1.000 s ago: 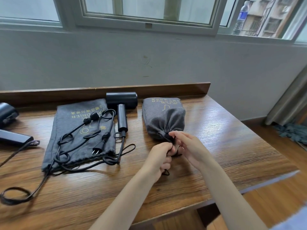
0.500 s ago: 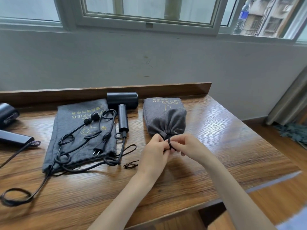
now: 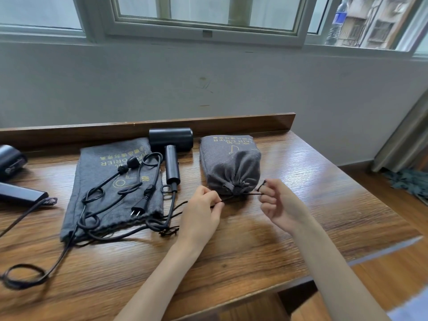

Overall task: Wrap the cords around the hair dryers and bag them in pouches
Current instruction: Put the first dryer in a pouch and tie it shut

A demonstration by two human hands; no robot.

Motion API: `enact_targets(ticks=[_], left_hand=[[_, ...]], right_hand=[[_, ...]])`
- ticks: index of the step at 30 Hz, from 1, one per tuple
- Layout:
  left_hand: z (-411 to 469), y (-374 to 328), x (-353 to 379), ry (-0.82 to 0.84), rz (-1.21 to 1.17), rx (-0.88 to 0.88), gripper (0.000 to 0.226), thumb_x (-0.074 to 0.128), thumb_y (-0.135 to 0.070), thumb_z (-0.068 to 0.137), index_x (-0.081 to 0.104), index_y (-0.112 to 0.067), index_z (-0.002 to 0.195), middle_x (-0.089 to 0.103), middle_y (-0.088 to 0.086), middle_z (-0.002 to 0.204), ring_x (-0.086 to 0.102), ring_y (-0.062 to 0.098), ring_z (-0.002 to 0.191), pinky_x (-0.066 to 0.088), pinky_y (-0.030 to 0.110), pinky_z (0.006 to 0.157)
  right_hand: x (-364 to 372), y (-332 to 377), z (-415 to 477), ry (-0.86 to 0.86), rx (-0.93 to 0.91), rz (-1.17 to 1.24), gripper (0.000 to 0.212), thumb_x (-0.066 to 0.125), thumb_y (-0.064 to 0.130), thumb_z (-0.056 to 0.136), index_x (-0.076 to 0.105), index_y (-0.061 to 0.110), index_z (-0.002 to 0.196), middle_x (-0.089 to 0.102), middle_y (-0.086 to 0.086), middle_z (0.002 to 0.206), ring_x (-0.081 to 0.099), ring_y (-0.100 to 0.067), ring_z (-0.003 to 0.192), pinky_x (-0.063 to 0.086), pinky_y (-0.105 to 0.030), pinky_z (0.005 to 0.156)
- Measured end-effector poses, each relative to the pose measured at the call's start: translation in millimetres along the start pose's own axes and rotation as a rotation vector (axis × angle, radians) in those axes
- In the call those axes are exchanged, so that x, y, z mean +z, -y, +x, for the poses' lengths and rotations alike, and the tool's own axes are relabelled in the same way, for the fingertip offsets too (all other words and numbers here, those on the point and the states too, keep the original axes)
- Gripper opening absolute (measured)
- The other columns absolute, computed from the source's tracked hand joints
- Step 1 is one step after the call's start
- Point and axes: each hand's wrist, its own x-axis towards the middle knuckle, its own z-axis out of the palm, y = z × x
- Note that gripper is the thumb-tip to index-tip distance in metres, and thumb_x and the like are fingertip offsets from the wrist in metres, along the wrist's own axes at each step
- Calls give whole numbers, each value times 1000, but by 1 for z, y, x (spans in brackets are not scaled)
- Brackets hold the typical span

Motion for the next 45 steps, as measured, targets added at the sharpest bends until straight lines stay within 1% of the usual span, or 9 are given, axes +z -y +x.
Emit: enact_targets(ticks=[4,10,15,23,26,31,34,39,45], left_hand=[[0,4,-5,-22,4,-24,13,60,-13,87,56,-8,75,49,0,81,47,16,70,27,21,62],[1,1,4,36,-74,-19,14,59,-10,86,53,-14,74,49,-2,78,44,14,69,26,18,63],[0,-5,12,107,-168,-23,8,57,-13,87,62,-10,83,59,-1,74,54,15,65,43,26,66],[5,-25,21,203,-840,-599,18,43,-1,93,42,-6,110,60,9,70,58,9,43,50,22,43],[5,-30,24,238,-642,-517,16,52,-1,85,47,-6,100,59,8,76,61,15,54,53,30,48],[1,-19,26,60,-52,-190,14,64,-21,80,51,-21,80,54,2,82,53,22,78,33,29,62],[7,-10,28,1,-252,-175,5,69,-16,80,67,-19,83,51,-1,85,55,16,80,45,29,75],[13,-11,27,42,-417,-170,15,65,-8,83,65,-20,74,62,-13,72,61,8,74,47,22,75],[15,-14,28,129,-799,-442,28,36,10,88,56,-9,84,59,-1,60,63,14,57,52,27,63]], right_hand=[[-23,10,-3,-187,-128,-209,34,48,20,90,34,21,59,22,10,38,18,-3,32,14,-13,29],[-29,2,-4,-272,-386,-1515,8,64,24,81,65,31,85,58,13,79,56,-12,81,45,-30,78],[-7,-21,0,-125,-538,-1337,11,65,16,84,69,18,94,64,9,87,54,1,72,40,-10,71],[12,-40,2,33,-382,-1017,31,50,23,96,54,10,68,50,-1,62,50,-10,61,45,-35,62],[19,-44,0,95,-295,-888,29,57,22,92,52,11,66,47,-2,58,48,-7,48,42,-22,48],[15,-45,7,33,-320,-912,22,53,15,89,59,5,70,57,-5,66,51,-13,66,46,-33,64],[16,-38,0,128,-165,-712,26,40,8,98,63,12,88,67,0,77,64,-6,68,52,-18,61],[13,-29,-5,180,3,-670,26,34,17,101,59,10,103,67,3,88,67,-8,60,54,-24,65],[11,-19,-7,69,-111,-783,29,36,16,101,62,5,102,48,10,41,37,-1,33,38,-18,48]])
